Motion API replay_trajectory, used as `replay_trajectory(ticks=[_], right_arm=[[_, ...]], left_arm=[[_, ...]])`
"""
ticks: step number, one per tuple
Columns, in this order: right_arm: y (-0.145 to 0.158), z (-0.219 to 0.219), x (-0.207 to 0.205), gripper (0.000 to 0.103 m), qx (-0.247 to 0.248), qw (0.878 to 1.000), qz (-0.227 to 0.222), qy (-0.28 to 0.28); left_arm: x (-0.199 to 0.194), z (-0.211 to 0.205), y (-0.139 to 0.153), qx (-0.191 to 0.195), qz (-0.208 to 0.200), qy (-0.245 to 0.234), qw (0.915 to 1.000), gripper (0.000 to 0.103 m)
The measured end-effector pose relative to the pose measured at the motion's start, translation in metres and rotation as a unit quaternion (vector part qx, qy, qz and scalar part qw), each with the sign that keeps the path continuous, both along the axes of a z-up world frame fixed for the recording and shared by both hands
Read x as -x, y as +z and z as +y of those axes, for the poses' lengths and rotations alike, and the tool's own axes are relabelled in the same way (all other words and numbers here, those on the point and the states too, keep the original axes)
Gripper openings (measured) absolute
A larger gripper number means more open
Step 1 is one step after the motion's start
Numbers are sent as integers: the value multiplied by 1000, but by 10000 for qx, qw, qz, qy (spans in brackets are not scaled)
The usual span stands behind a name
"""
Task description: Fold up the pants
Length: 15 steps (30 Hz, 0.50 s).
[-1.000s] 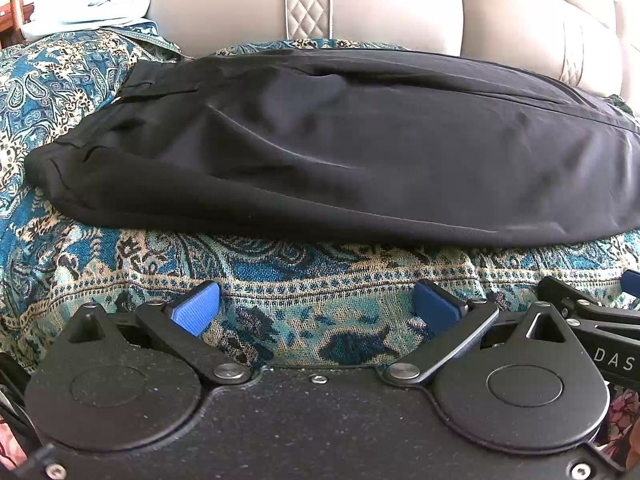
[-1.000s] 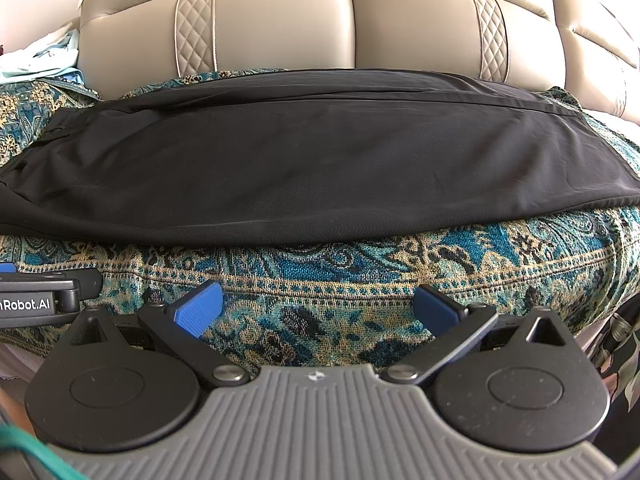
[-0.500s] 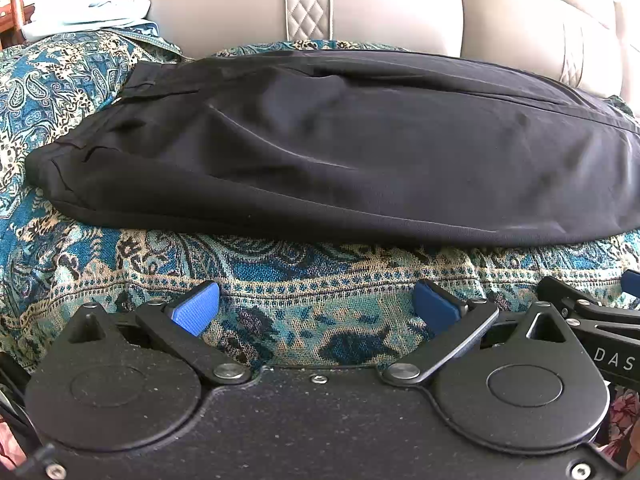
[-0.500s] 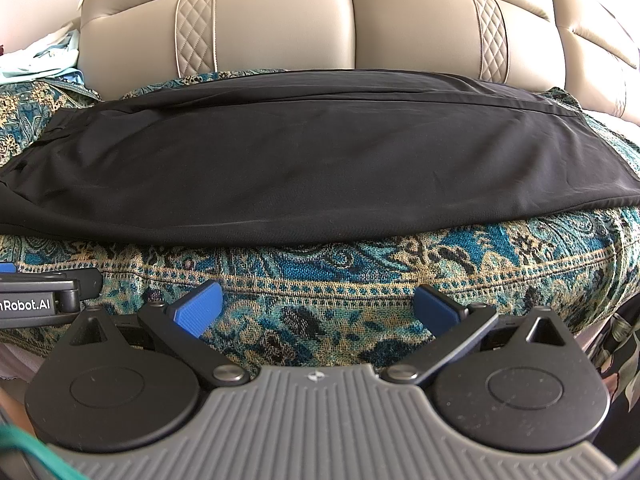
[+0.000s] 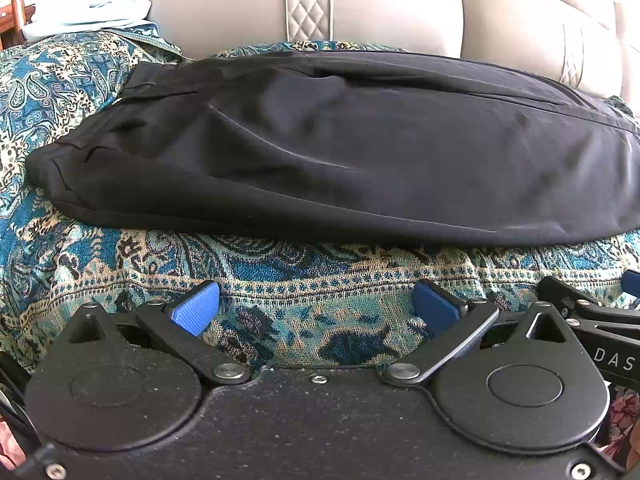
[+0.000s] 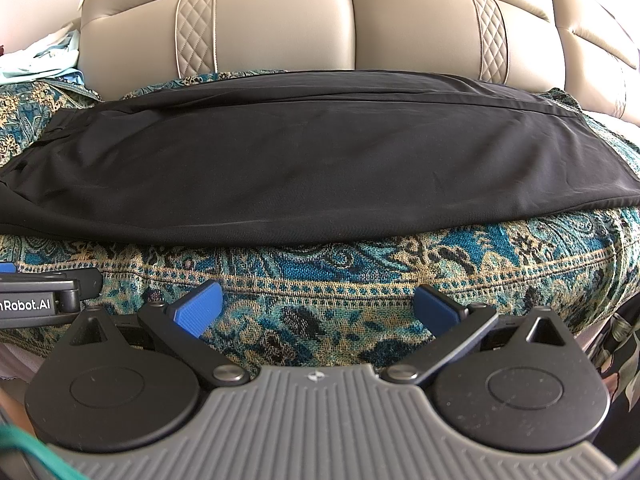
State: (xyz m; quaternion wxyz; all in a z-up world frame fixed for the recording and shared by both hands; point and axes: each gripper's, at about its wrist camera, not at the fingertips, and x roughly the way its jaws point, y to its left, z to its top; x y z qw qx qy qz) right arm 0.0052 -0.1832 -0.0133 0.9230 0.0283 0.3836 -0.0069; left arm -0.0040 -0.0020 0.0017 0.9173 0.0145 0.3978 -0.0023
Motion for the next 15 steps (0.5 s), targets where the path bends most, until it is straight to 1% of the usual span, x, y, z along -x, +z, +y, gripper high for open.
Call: replay_trajectory(ticks=[15], right_arm=[[-1, 1, 0, 103, 1, 10000, -2, 4]], left_arm=[[-6, 3, 1, 20, 55, 26, 10000, 103]])
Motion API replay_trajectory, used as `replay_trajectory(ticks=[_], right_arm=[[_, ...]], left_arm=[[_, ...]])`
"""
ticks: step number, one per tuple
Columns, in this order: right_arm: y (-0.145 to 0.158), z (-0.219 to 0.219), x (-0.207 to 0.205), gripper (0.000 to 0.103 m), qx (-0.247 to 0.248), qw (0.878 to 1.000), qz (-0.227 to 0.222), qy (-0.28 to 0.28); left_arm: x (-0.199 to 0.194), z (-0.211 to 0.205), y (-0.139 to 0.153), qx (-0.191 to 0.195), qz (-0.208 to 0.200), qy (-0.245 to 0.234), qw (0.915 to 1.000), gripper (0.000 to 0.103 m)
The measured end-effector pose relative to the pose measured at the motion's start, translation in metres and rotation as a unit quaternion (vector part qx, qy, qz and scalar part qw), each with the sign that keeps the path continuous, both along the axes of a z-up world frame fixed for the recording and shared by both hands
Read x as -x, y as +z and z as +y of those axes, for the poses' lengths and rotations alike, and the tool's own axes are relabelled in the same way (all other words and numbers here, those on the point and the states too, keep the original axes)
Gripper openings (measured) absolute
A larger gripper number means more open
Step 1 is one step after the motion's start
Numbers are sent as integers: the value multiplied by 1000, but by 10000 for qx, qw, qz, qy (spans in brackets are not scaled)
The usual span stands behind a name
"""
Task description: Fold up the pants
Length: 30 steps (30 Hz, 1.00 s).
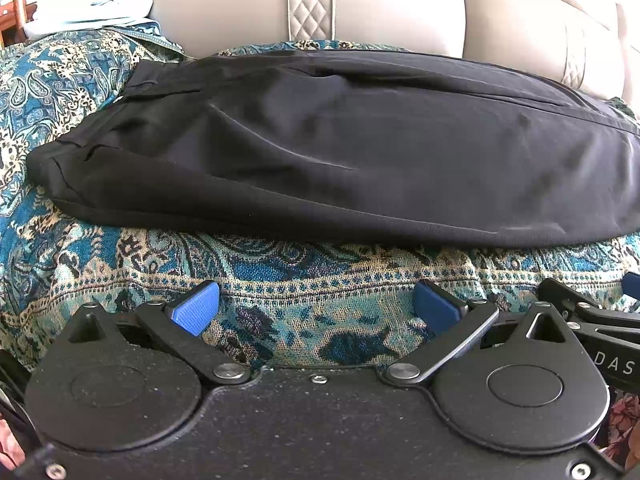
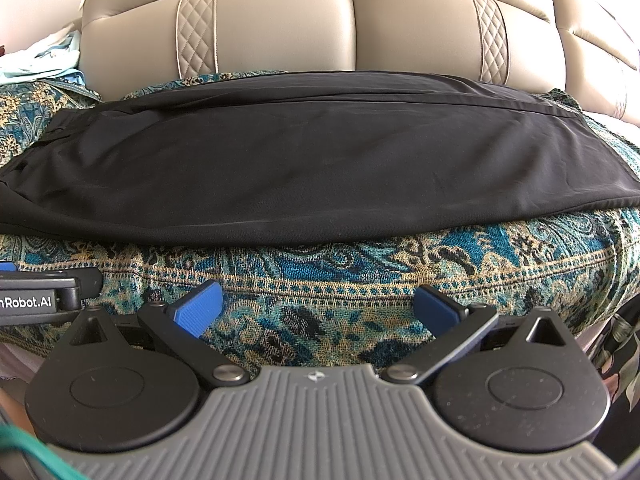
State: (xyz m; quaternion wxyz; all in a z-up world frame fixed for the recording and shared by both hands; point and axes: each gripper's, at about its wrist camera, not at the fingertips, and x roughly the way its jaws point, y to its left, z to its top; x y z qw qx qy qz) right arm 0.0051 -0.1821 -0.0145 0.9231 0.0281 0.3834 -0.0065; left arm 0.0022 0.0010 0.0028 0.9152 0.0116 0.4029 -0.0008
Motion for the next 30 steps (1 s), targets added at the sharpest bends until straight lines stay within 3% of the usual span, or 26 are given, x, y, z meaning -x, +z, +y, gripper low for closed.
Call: replay_trajectory(ticks=[8, 12, 15, 19, 23, 30], right_arm=[[4, -2, -16, 103, -7, 9997, 241, 97], [10, -4, -29, 103, -16, 9981, 525, 313], [27, -18, -44, 103, -332, 9974, 440, 472], [54, -37, -62, 103, -585, 9976, 79, 356], [82, -55, -82, 103, -597, 9979, -210, 155], [135, -59, -77, 103, -488, 9965, -683, 37]], left_arm=[[-8, 0, 2, -4, 180, 133, 9997, 103], [-22, 12, 11, 321, 424, 65, 9986, 102], [-28, 24, 31, 507, 162, -72, 9986, 102], [-39, 33, 64, 319, -403, -90, 9986, 102], [-49, 44, 89, 269, -737, 10, 9969, 103], [-51, 61, 114, 463, -1011, 85, 9938, 103]])
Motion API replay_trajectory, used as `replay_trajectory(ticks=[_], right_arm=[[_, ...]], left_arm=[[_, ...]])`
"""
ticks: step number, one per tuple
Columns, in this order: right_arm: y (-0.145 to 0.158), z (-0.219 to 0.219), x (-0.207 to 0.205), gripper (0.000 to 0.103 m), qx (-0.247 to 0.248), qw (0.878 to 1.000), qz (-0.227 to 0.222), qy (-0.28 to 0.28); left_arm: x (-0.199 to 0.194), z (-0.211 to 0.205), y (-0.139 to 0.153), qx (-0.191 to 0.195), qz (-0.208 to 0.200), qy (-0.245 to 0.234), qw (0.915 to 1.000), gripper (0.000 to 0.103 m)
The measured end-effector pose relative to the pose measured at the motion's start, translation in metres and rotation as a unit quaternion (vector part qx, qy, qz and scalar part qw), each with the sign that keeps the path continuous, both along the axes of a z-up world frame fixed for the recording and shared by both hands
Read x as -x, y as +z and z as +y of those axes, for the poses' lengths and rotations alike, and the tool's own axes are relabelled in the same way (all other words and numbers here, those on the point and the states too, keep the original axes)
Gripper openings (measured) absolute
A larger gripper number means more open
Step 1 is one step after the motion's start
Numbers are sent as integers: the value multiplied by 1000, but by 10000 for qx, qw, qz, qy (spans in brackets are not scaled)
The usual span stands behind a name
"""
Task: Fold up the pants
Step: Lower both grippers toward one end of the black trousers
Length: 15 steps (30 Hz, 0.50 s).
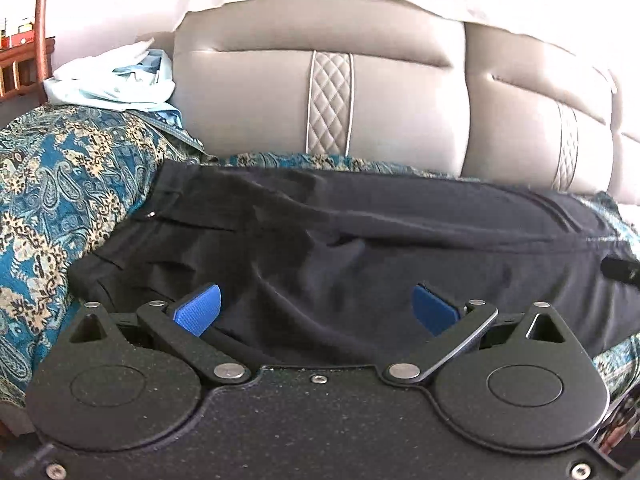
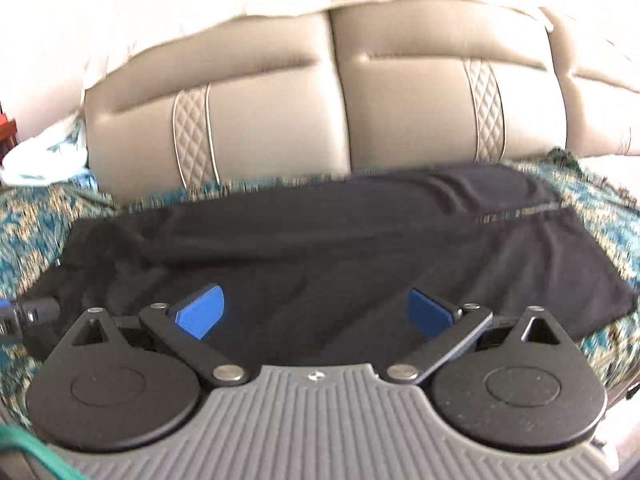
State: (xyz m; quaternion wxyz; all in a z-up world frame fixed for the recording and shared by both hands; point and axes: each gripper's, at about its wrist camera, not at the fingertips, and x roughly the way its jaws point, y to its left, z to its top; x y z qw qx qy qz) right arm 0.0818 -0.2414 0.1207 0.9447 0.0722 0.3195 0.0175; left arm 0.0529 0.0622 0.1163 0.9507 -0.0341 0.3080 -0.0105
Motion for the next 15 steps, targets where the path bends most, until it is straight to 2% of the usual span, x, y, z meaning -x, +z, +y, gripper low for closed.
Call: replay_trajectory(ticks=[7, 12, 15], right_arm=[[35, 7, -22, 103, -279, 9989, -364, -94], [38, 14, -46, 103, -217, 9990, -390, -6], [33, 15, -80, 103, -294, 9993, -235, -17]], left_arm=[[1, 23, 30, 458, -59, 87, 9989, 103], [-36, 43, 47, 662, -8, 258, 9975, 103], [-71, 53, 49, 684, 132, 424, 9967, 103]])
